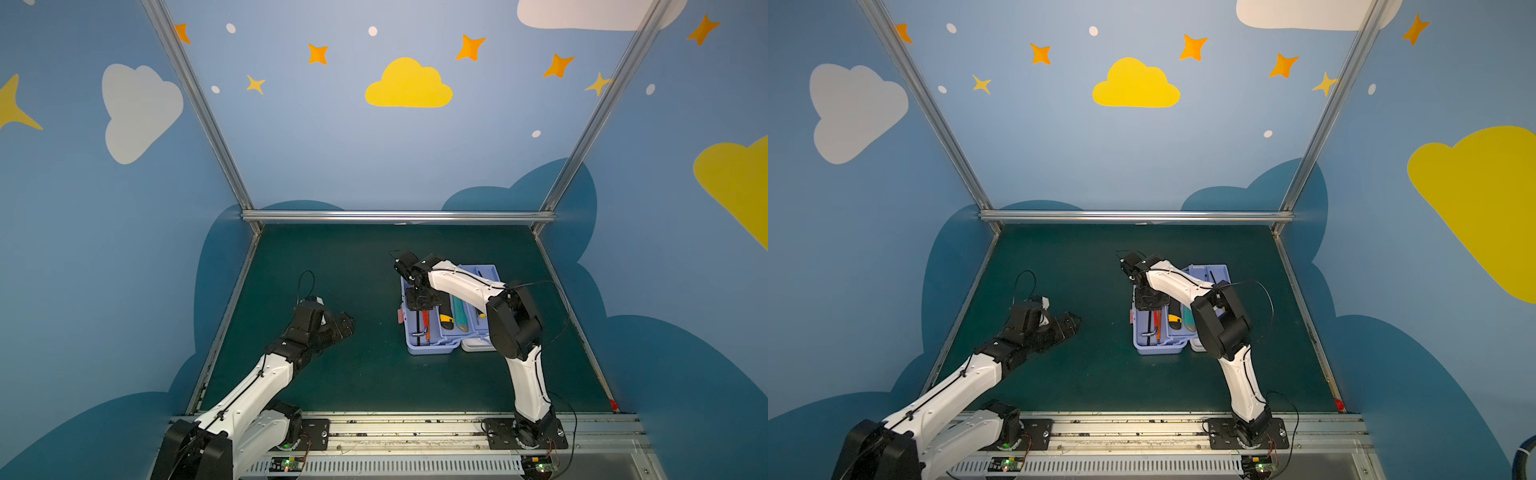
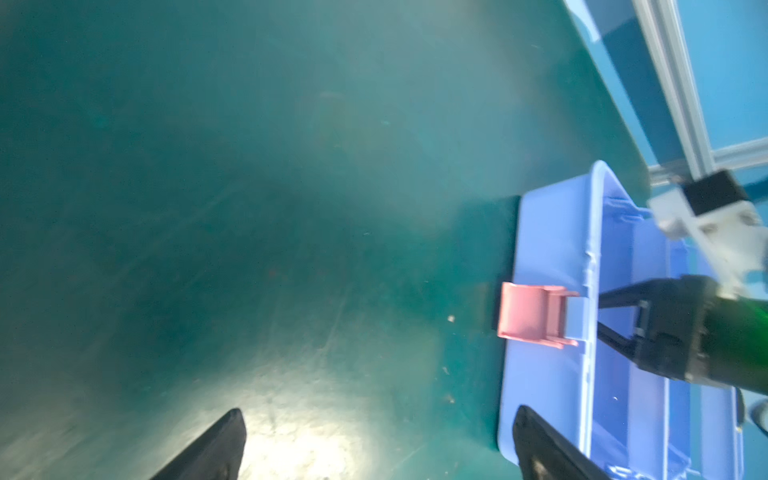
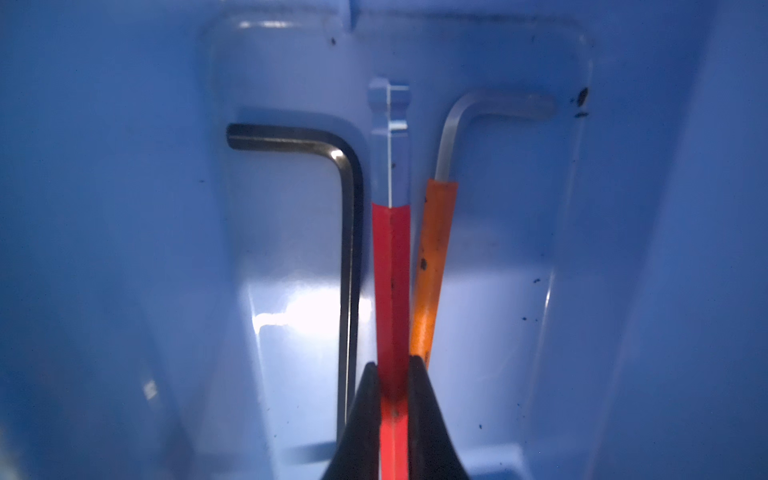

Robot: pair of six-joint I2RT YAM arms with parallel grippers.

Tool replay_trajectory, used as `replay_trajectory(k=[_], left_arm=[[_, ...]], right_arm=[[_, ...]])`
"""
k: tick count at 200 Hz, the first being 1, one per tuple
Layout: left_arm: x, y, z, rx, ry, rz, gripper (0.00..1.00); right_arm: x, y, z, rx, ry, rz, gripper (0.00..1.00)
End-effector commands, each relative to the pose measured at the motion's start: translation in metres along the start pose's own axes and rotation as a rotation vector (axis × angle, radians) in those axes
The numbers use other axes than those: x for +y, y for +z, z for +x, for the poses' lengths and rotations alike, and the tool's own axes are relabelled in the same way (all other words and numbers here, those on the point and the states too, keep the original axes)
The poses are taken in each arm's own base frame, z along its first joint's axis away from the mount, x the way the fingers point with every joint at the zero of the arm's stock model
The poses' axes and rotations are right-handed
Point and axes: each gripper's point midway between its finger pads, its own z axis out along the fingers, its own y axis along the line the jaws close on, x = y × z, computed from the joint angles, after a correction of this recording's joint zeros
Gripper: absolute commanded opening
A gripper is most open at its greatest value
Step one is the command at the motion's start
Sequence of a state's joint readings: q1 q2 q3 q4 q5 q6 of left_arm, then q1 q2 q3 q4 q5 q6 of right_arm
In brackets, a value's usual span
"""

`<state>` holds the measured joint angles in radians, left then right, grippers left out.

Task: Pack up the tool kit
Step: 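Carry the red hex key into the tray and release it, then move both grippers to opposite ends of the tray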

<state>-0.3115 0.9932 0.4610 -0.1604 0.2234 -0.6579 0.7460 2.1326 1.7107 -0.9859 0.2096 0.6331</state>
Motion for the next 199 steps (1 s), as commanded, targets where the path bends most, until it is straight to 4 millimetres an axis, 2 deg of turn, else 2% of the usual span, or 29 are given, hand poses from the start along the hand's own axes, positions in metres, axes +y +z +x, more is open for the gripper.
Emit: replay_trajectory(k=[1,38,56,71,100,119,143,173,199], left_arm=[[-0.028,-0.007,-0.016,-0.04,0.067,0.072,1.0],[-0.041,-0.006,-0.013,-0.017,0.1,0.102,1.0],[-0.048,-0.003,-0.01,-0.002,0.119,0.118,1.0],[-0.058,0.0,-0.008,0.014,0.144,0.136,1.0],[-0.083,0.01,-0.005,0.057,0.215,0.173,1.0],[-0.099,0.02,0.0,0.094,0.26,0.191,1.0],[-0.118,0.036,0.006,0.126,0.304,0.202,1.0],[-0.139,0.062,0.02,0.202,0.385,0.19,1.0],[-0.137,0.085,0.017,0.239,0.413,0.107,1.0]], right_arm=[[0.0,0.005,0.001,0.018,0.016,0.007,0.16],[-0.001,-0.001,0.0,0.012,0.015,0.007,0.29],[-0.001,-0.01,-0.001,0.005,0.009,0.001,0.31],[0.003,-0.027,-0.002,-0.008,-0.004,-0.026,0.31],[0.002,-0.072,-0.004,-0.094,-0.021,-0.125,0.29],[-0.01,-0.105,-0.004,-0.172,-0.03,-0.195,0.27],[-0.037,-0.138,-0.003,-0.259,-0.051,-0.213,0.28],[-0.08,-0.151,0.005,-0.292,-0.029,-0.195,0.25],[-0.112,-0.155,0.018,-0.289,0.038,-0.235,0.24]])
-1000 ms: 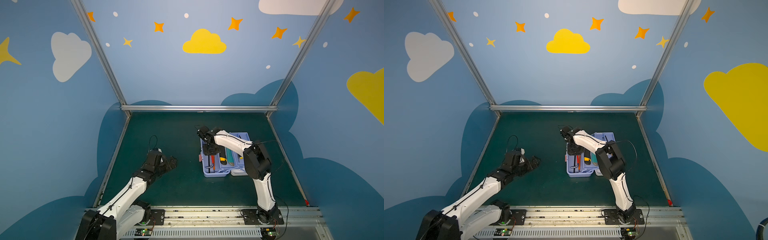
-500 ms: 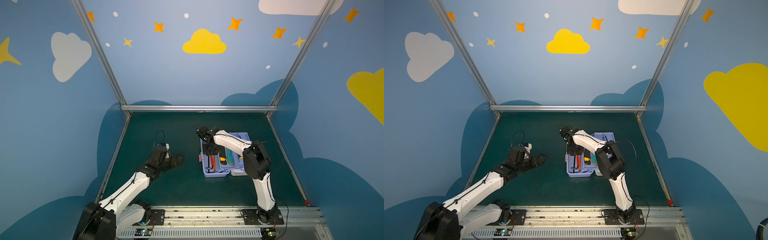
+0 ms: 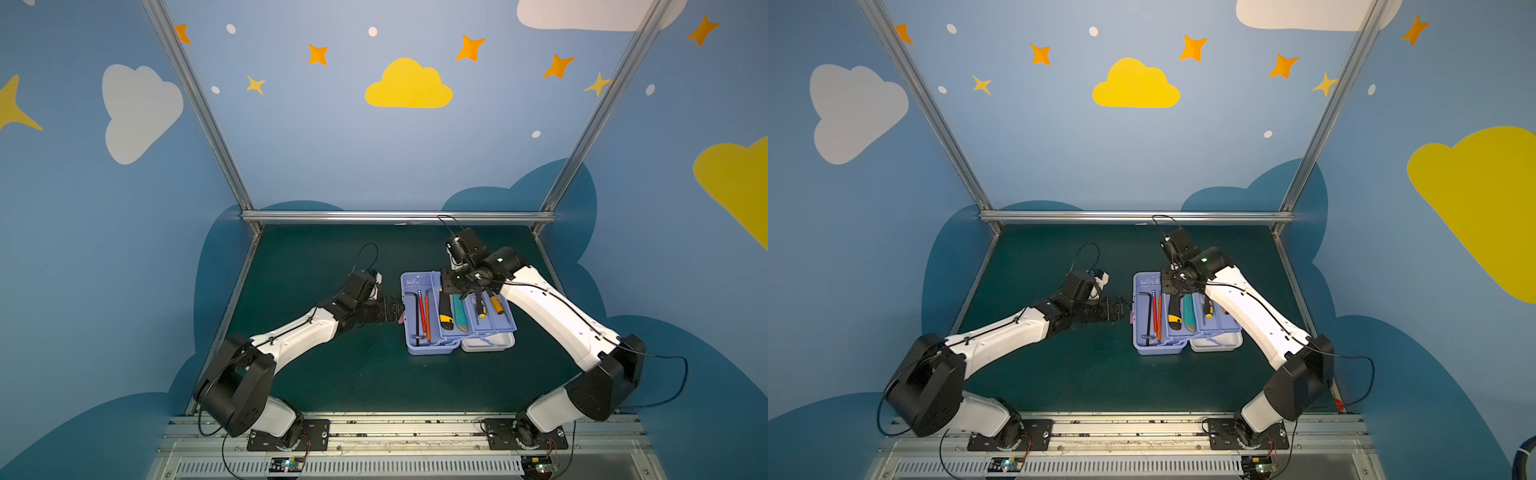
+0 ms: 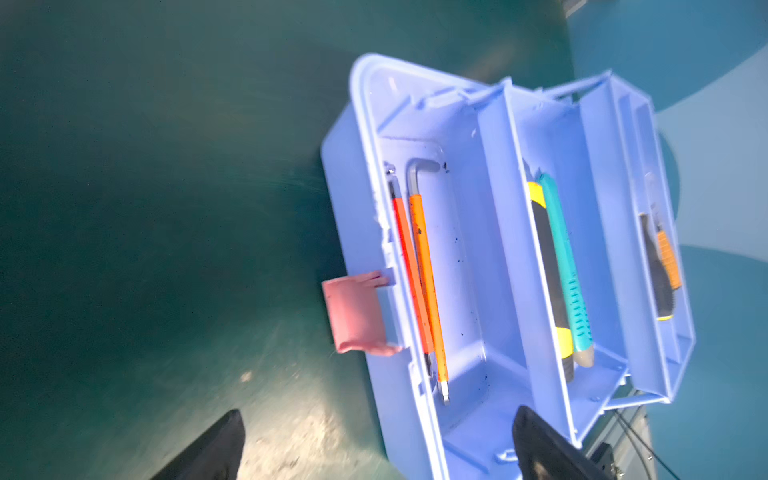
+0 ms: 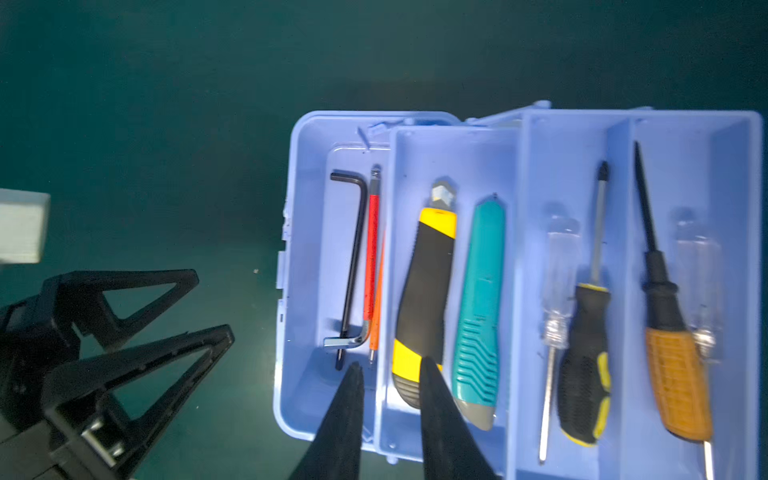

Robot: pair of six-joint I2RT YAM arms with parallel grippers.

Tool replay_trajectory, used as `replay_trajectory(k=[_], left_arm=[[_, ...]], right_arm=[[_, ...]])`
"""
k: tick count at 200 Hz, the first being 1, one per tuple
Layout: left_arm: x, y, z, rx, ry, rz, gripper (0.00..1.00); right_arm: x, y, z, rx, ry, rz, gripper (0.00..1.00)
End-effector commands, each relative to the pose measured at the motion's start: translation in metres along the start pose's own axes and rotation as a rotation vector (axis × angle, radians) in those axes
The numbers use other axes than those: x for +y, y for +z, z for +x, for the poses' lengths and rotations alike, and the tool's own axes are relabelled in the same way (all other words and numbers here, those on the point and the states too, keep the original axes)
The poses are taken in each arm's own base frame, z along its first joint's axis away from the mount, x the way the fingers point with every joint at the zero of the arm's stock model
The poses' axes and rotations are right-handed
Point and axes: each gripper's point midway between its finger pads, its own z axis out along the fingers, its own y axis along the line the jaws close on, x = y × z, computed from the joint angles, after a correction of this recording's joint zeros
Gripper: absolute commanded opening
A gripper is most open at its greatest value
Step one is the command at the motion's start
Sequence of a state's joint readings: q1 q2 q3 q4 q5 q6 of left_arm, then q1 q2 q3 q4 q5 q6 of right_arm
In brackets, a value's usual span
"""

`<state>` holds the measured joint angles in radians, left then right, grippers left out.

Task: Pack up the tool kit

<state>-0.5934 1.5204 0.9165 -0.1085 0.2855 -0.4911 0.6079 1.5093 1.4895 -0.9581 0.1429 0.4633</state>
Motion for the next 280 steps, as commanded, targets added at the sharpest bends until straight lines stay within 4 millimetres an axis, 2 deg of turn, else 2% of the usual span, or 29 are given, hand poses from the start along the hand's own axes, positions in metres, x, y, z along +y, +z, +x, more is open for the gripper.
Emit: replay_trajectory(k=[1,28,60,87,98,119,145,176,192,220,239,266,280], left_arm=[[0.005,0.015,-0.005,0.043,0.048,-0.057,1.0],[0.012,0.037,-0.007,0.085,0.041,-0.099,1.0],[0.041,0.056,-0.006,0.136,0.048,-0.25,1.0],[0.06,0.051,-0.004,0.172,0.066,-0.365,1.0],[0.069,0.043,-0.004,0.154,0.075,-0.411,1.0],[0.086,0.024,-0.001,0.126,0.075,-0.459,1.0],[0.1,0.001,-0.005,0.089,0.072,-0.477,0.99],[0.117,-0.013,-0.016,0.038,0.077,-0.521,0.96],[0.111,-0.022,-0.034,-0.009,0.079,-0.512,0.97],[0.082,-0.042,-0.062,-0.113,0.059,-0.42,1.0],[0.081,-0.047,-0.061,-0.113,0.017,-0.387,1.0],[0.108,-0.057,-0.053,-0.138,-0.067,-0.446,1.0],[0.114,-0.056,-0.048,-0.162,-0.108,-0.411,0.98]], right_arm=[[-0.028,-0.004,0.018,0.042,0.02,0.0,0.24],[-0.051,-0.018,0.032,0.024,0.066,-0.02,0.23],[-0.084,-0.026,0.047,-0.043,0.163,0.053,0.24],[-0.105,-0.034,0.048,-0.162,0.238,0.046,0.24],[-0.115,-0.035,0.046,-0.197,0.27,0.039,0.27],[-0.133,-0.033,0.043,-0.21,0.345,0.034,0.27],[-0.143,-0.02,0.034,-0.204,0.405,-0.019,0.26],[-0.162,0.0,0.031,-0.162,0.463,-0.02,0.24],[-0.166,0.014,0.033,-0.122,0.484,-0.043,0.22],[-0.165,0.043,0.038,-0.044,0.512,-0.094,0.15],[-0.163,0.062,0.042,0.036,0.551,-0.14,0.1],[-0.155,0.094,0.049,0.179,0.557,-0.216,0.0],[-0.153,0.106,0.051,0.191,0.557,-0.244,0.0]])
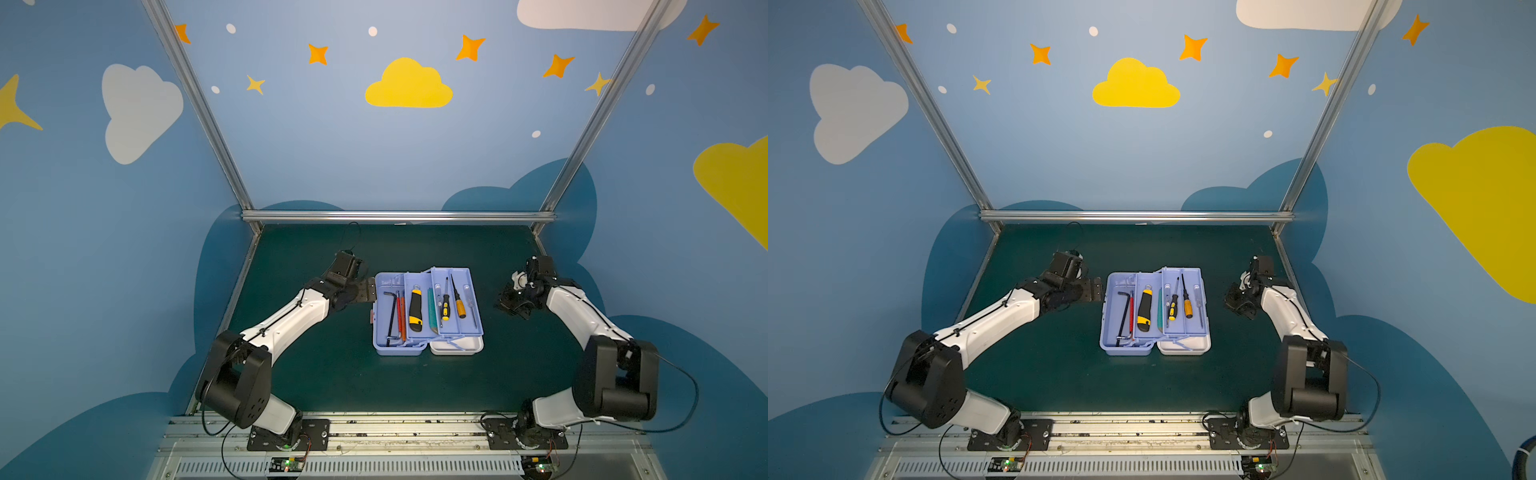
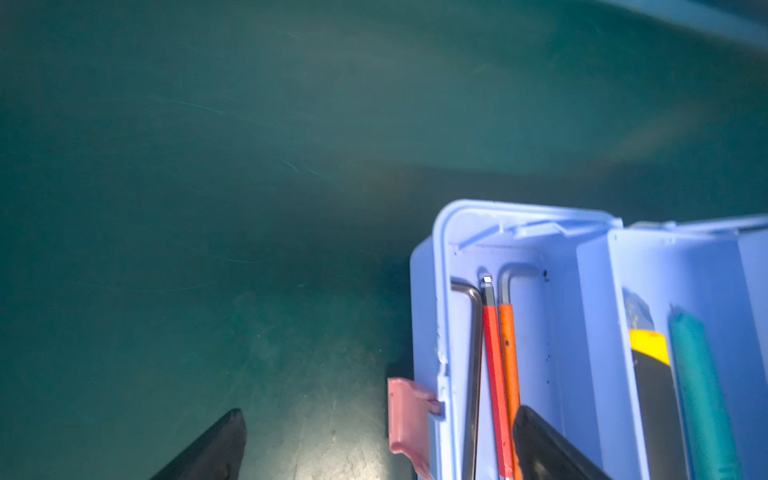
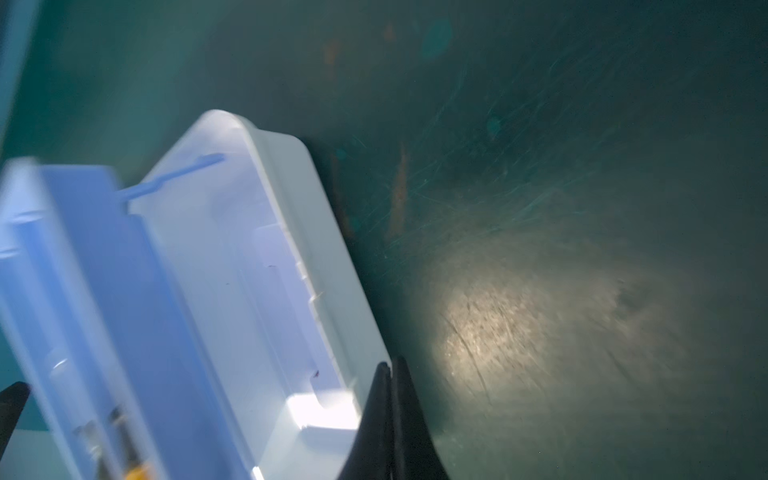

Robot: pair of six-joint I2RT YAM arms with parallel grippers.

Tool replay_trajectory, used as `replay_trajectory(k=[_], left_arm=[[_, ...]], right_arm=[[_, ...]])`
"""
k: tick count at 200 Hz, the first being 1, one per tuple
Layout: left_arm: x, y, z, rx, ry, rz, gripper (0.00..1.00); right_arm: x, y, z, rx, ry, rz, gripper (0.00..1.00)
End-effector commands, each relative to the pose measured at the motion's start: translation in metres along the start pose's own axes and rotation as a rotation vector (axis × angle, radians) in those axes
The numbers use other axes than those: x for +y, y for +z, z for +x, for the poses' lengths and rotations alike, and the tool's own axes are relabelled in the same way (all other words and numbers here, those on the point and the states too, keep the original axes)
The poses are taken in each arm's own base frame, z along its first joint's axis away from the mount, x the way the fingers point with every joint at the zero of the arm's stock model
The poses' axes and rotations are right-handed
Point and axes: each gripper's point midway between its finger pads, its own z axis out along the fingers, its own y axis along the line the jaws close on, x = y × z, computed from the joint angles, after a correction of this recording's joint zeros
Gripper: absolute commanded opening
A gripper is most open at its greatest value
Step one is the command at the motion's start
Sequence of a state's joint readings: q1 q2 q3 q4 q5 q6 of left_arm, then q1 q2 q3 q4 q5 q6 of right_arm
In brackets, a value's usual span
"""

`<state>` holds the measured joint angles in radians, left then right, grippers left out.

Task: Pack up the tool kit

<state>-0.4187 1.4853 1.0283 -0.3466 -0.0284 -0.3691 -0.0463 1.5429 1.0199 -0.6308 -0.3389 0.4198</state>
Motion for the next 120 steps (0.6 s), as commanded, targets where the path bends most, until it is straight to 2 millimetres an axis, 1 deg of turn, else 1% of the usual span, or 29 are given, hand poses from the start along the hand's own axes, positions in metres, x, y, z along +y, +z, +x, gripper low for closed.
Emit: replay_trajectory(k=[1,5,10,17,24,33,46,57,62,69,96,120], left_arm=[[0.02,0.005,0.015,0.013,-0.09,-0.008,0.98],[0.02,0.006,0.018,0.016,-0.096,0.001,0.96],[0.02,0.009,0.021,0.022,-0.102,0.013,0.91],[0.017,0.012,0.026,0.039,-0.105,0.038,0.81],[0.01,0.016,0.033,0.066,-0.087,0.081,0.72],[-0.001,0.021,0.041,0.104,-0.066,0.143,0.57],[-0.013,0.028,0.051,0.146,-0.052,0.201,0.32],[-0.018,0.033,0.055,0.163,-0.046,0.217,0.13],[-0.019,0.034,0.057,0.168,-0.048,0.224,0.07],[-0.023,0.036,0.058,0.172,-0.056,0.242,0.05],[-0.035,0.04,0.056,0.171,-0.064,0.311,0.08],[-0.043,0.042,0.056,0.188,-0.052,0.345,0.07]], right_arm=[[0.013,0.012,0.0,0.054,-0.018,-0.092,0.0],[0.013,0.014,0.0,0.058,-0.021,-0.098,0.0],[0.014,0.018,0.001,0.066,-0.021,-0.105,0.0],[0.016,0.022,0.001,0.076,-0.026,-0.117,0.0],[0.018,0.025,0.002,0.083,-0.035,-0.13,0.0],[0.022,0.03,0.003,0.094,-0.05,-0.149,0.0],[0.024,0.039,0.005,0.116,-0.059,-0.165,0.0],[0.025,0.046,0.007,0.138,-0.065,-0.184,0.0],[0.027,0.049,0.009,0.152,-0.075,-0.198,0.0],[0.029,0.052,0.012,0.167,-0.087,-0.213,0.0],[0.035,0.061,0.019,0.199,-0.117,-0.249,0.0],[0.047,0.059,0.021,0.202,-0.136,-0.3,0.0]])
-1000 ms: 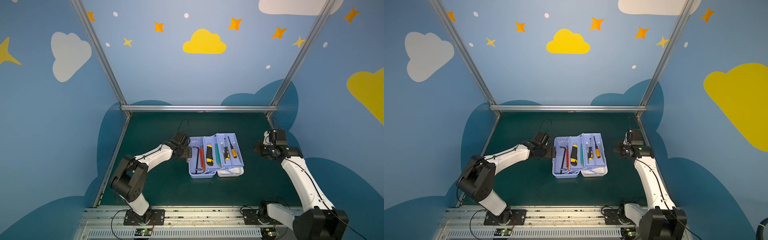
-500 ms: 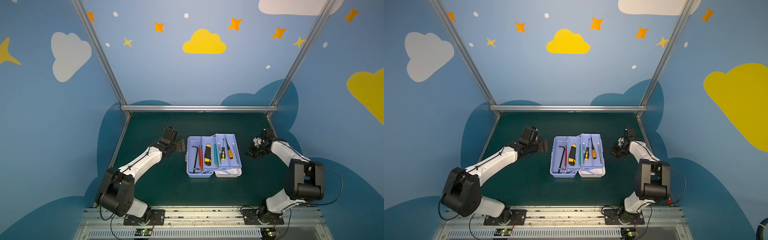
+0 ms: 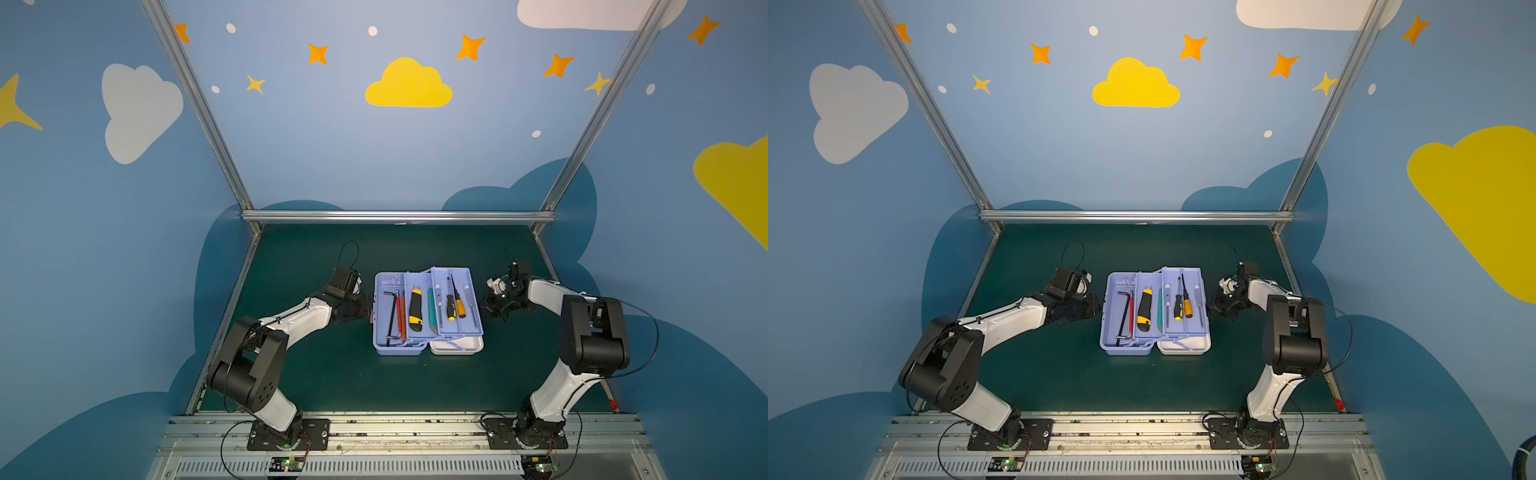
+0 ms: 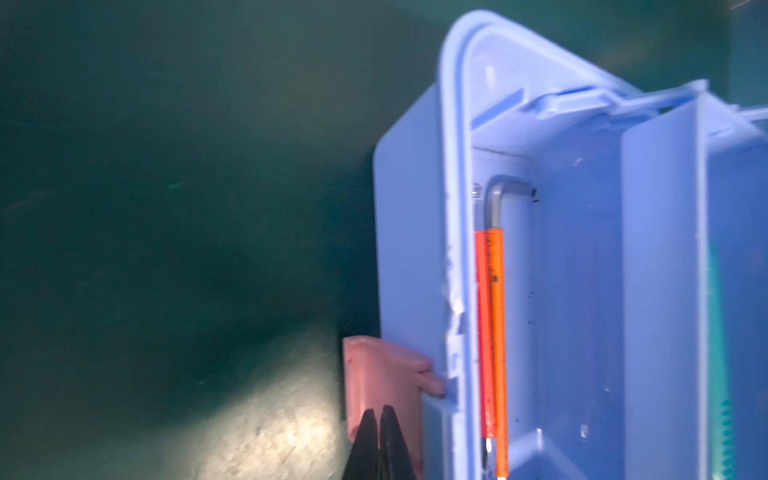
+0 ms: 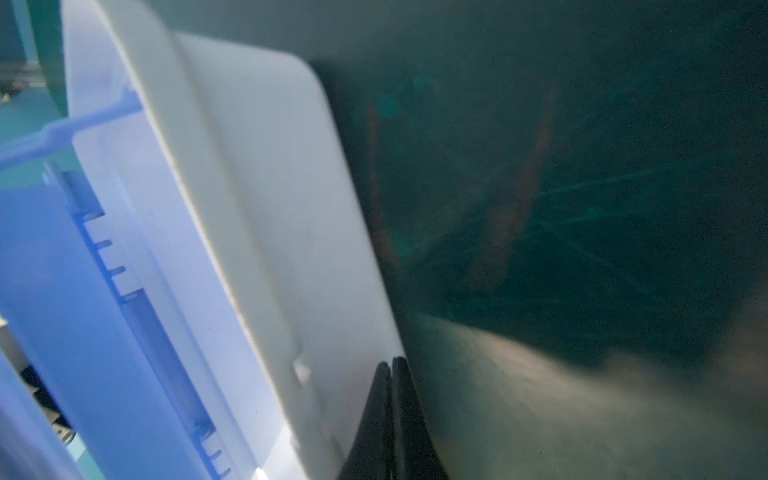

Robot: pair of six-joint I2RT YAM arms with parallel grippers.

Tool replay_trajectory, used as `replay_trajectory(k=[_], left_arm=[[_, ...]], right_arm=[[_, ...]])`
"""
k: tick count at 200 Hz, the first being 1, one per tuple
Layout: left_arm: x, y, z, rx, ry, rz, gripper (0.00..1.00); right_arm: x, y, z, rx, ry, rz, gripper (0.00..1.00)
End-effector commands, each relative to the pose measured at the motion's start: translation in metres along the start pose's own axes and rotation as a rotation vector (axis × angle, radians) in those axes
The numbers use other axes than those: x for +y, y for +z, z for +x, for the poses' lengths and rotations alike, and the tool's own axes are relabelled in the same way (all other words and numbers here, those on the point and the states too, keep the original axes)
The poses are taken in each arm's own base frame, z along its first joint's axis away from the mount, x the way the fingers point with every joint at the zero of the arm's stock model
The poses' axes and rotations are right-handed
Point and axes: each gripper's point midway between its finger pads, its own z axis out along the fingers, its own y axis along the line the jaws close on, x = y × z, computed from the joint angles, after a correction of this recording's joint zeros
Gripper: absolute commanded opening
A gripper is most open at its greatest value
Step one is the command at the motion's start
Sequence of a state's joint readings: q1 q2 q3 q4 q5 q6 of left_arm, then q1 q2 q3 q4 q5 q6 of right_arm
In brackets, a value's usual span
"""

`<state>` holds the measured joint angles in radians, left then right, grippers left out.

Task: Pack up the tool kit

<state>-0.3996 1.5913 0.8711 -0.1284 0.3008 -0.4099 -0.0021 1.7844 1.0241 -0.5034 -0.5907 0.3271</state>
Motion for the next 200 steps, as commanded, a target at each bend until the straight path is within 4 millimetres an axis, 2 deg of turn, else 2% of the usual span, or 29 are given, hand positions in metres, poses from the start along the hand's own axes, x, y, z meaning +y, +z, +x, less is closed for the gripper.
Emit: replay_trajectory(k=[1,72,114,167,200], left_arm=[[-0.018,0.003,-0.007,-0.001,0.017,0.09,0.07],[-0.031,0.005,-0.004,0.015,0.034,0.164,0.05],[-0.044,0.006,-0.008,0.026,0.024,0.236,0.05],[-0.044,0.006,-0.01,0.024,0.031,0.239,0.05],[-0.042,0.006,-0.008,0.025,0.033,0.236,0.05]], right_arm=[[0.022,-0.001,-0.003,-0.001,-0.07,-0.093,0.0],[0.057,-0.019,0.008,-0.009,-0.108,-0.239,0.0],[0.075,-0.039,0.016,-0.04,-0.128,-0.284,0.0],[0.093,-0.074,0.03,-0.081,-0.181,-0.241,0.0],[0.103,-0.085,0.04,-0.085,-0.234,-0.14,0.0]])
